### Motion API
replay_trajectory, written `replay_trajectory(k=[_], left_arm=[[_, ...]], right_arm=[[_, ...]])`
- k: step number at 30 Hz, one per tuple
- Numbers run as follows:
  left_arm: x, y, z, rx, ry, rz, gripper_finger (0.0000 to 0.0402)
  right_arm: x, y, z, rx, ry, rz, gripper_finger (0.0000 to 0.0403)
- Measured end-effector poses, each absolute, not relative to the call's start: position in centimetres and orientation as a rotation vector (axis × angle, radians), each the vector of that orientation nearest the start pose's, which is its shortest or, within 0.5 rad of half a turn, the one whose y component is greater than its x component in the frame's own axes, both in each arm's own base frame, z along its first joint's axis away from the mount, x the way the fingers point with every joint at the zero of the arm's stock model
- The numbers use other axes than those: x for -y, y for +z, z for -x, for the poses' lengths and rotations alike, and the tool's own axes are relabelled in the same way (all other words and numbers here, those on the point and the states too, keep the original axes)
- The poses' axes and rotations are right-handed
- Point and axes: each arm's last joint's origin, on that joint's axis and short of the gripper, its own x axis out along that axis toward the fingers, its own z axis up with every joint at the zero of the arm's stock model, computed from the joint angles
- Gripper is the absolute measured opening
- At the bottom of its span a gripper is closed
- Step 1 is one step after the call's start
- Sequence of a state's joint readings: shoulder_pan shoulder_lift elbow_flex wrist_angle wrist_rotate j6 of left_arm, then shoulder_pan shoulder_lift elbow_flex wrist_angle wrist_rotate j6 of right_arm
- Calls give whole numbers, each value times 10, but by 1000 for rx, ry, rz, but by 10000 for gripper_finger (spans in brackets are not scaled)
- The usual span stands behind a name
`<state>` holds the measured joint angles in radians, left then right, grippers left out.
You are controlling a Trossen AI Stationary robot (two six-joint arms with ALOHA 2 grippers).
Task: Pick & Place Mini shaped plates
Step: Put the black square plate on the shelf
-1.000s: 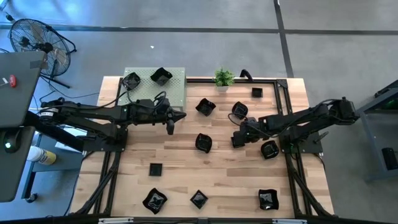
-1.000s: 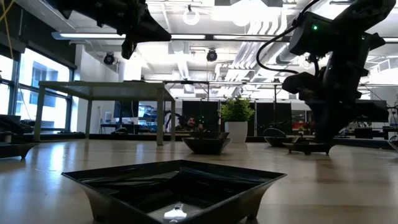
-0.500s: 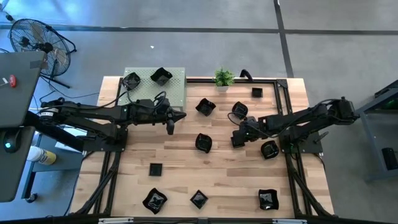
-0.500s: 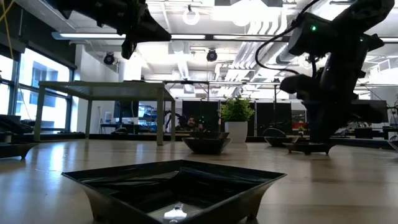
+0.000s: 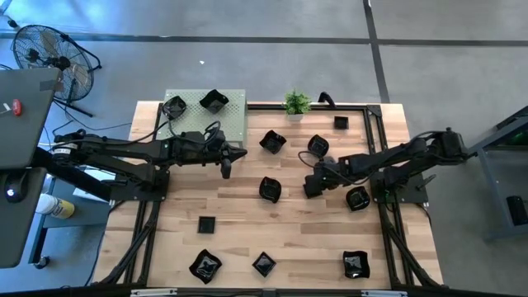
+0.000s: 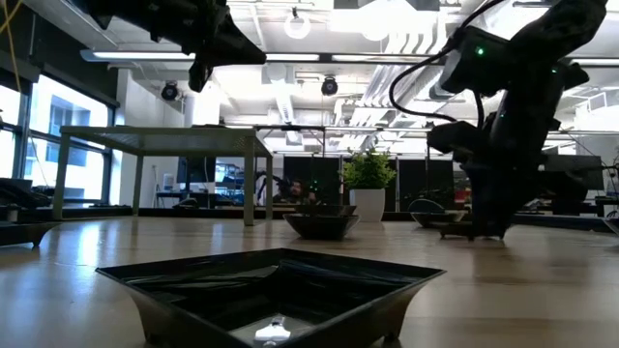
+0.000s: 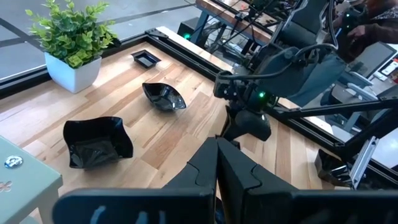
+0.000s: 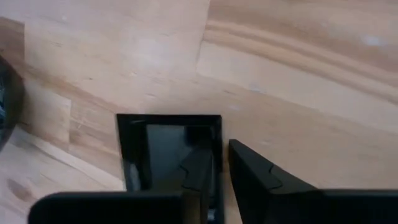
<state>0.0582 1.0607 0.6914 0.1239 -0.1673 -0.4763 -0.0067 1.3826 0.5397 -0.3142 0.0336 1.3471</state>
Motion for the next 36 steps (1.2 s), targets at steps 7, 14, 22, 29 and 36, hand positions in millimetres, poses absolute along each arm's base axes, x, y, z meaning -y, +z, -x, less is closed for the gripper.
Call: replay_trajectory(k=[7, 14, 22, 29, 36], left_arm=[[-18, 277, -234, -194, 280, 458, 0], [-18, 276, -233, -208, 283, 457, 0], [-18, 276, -233, -208, 282, 457, 0], [-18, 276, -233, -208, 282, 464, 0], [-17, 275, -234, -211, 254, 538, 0]], right_arm=[[2, 137, -216, -926, -775, -1191, 73], [2, 134, -217, -940, -781, -1171, 99], [2, 134, -218, -934, -775, -1160, 18], [2, 135, -218, -929, -766, -1155, 16], [5, 154, -214, -793, -769, -1140, 4]])
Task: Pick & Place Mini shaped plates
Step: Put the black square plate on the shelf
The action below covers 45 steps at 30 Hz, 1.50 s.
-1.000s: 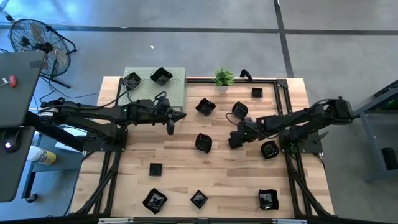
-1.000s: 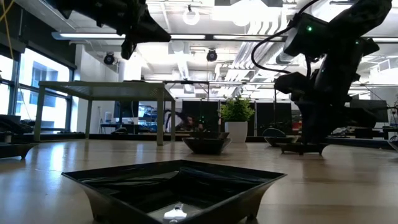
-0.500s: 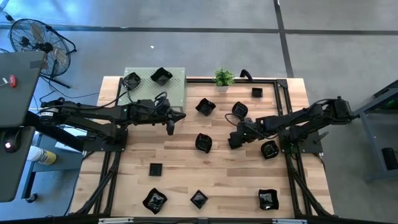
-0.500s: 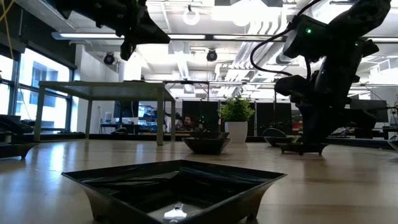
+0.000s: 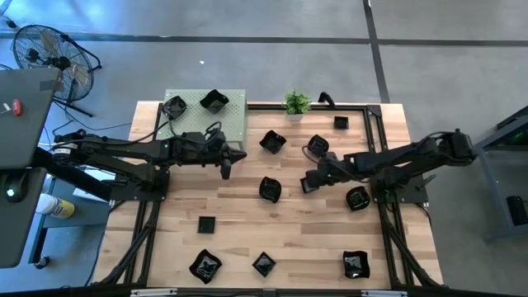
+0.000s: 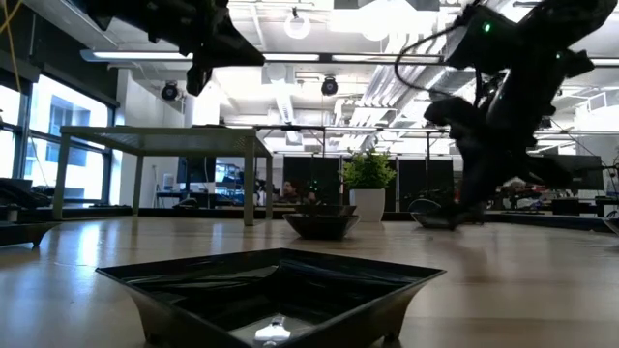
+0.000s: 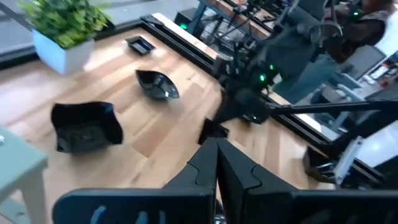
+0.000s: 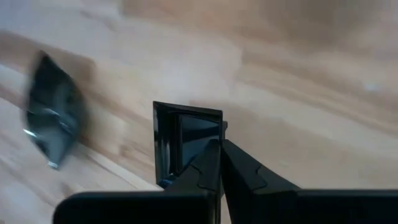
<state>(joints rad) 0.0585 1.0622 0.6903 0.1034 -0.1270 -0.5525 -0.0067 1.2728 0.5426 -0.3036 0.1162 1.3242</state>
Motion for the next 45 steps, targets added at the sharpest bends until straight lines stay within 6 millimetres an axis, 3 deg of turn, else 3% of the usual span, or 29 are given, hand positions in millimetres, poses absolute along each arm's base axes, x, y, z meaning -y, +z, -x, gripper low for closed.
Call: replay_trajectory(k=[5, 12, 16, 22, 31, 36, 45], left_arm=[[-16, 270, -239, -241, 224, 613, 15], [-17, 260, -251, -243, 229, 708, 84], [-16, 265, -260, -141, 205, 708, 111], [-16, 282, -273, -67, 237, 667, 115], [-19, 316, -285, 31, 332, 590, 115], [-19, 324, -286, 50, 336, 590, 115], [-20, 335, -308, 45, 316, 563, 115]], right_arm=[[8, 187, -221, -633, -731, -1062, 2], [12, 248, -246, -415, -669, -836, 2], [15, 280, -256, -280, -650, -717, 3], [15, 313, -263, -170, -596, -549, 2], [14, 325, -266, -115, -557, -434, 1], [11, 330, -267, -74, -543, -399, 2], [11, 333, -268, -47, -535, -370, 3]])
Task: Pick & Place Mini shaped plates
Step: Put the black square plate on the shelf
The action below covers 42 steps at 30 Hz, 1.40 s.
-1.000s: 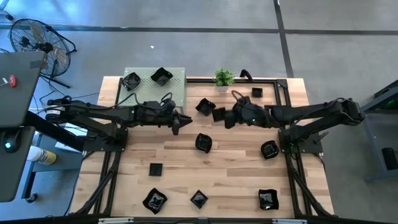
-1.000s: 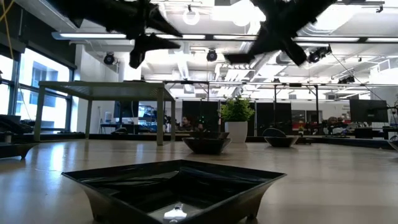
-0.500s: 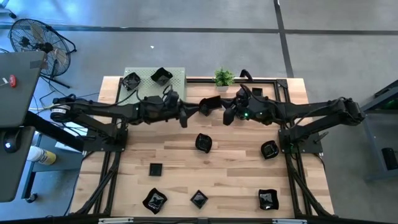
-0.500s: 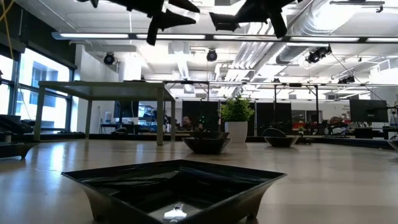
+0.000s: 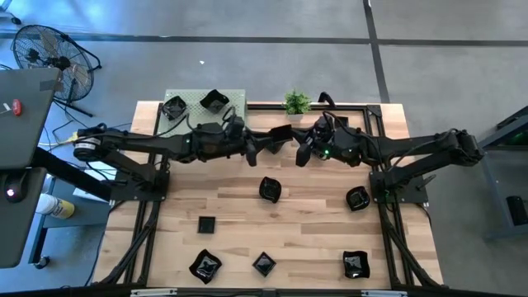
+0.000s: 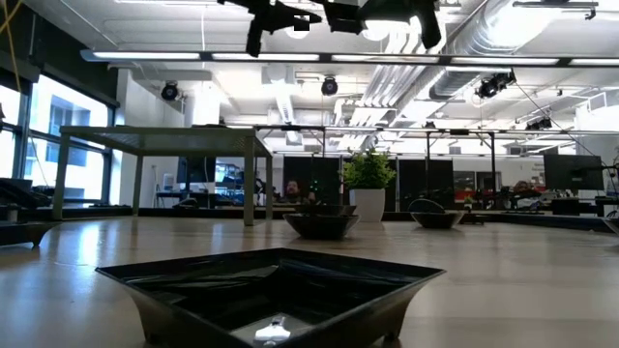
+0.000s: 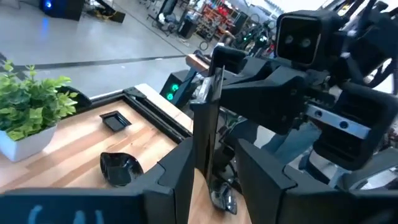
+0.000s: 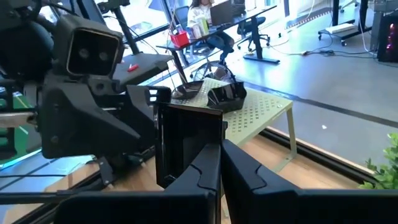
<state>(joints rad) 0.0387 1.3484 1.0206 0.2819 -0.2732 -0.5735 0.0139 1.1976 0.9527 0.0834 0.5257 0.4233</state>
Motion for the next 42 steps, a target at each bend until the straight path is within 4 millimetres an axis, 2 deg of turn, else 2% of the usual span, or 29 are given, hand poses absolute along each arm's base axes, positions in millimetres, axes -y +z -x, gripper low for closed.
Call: replay_trajectory(k=[5, 11, 14, 20, 24, 28, 35, 42], left_arm=[[-21, 337, -319, 41, 349, 560, 115], [-23, 335, -318, 30, 423, 560, 110], [-23, 337, -318, 41, 421, 562, 85], [-23, 336, -318, 37, 423, 562, 8], [-23, 336, -318, 43, 432, 582, 7], [-23, 337, -316, 37, 437, 592, 3], [-26, 349, -290, -1, 539, 564, 1], [-40, 363, -244, -96, 579, 585, 1]], right_arm=[[10, 333, -268, -48, -541, -363, 2], [10, 333, -268, -51, -538, -362, 2], [10, 333, -268, -55, -529, -355, 1], [10, 333, -268, -57, -525, -349, 8], [10, 333, -268, -58, -524, -349, 22], [10, 332, -268, -62, -524, -353, 60], [9, 329, -267, -100, -506, -365, 130], [8, 327, -268, -121, -478, -367, 139]])
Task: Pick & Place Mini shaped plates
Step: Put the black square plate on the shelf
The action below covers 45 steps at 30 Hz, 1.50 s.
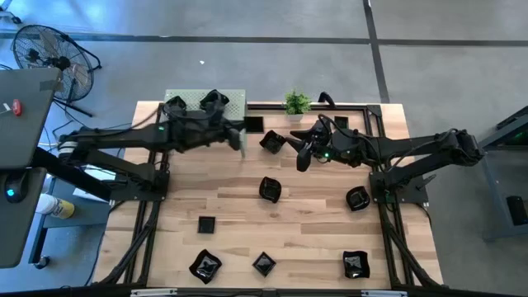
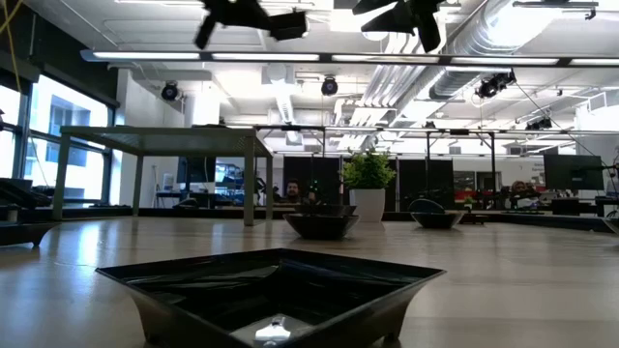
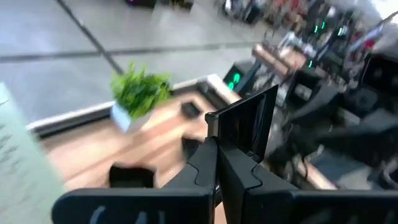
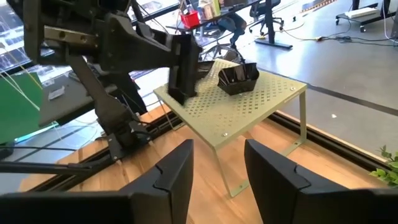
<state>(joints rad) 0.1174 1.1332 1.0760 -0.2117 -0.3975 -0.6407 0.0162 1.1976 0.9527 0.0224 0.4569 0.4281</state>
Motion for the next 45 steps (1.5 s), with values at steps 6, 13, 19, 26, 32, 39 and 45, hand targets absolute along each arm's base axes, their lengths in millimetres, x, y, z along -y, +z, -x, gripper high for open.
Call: replay_trajectory(k=[6, 13, 19, 26, 32, 39, 45], left_arm=[[-51, 366, -195, -250, 588, 652, 0], [-63, 353, -149, -478, 676, 761, 0], [-82, 342, -126, -588, 793, 866, 0], [-107, 337, -107, -562, 836, 927, 0], [-121, 321, -95, -566, 835, 956, 0], [-132, 305, -88, -560, 824, 966, 0], [-140, 294, -84, -584, 841, 976, 0]], right_arm=[[8, 325, -267, -153, -460, -363, 138], [8, 323, -267, -169, -460, -361, 138], [8, 323, -267, -170, -461, -360, 138], [8, 323, -267, -173, -461, -357, 138], [8, 323, -267, -175, -460, -350, 138], [8, 323, -267, -175, -460, -349, 138], [7, 323, -267, -180, -443, -352, 138]])
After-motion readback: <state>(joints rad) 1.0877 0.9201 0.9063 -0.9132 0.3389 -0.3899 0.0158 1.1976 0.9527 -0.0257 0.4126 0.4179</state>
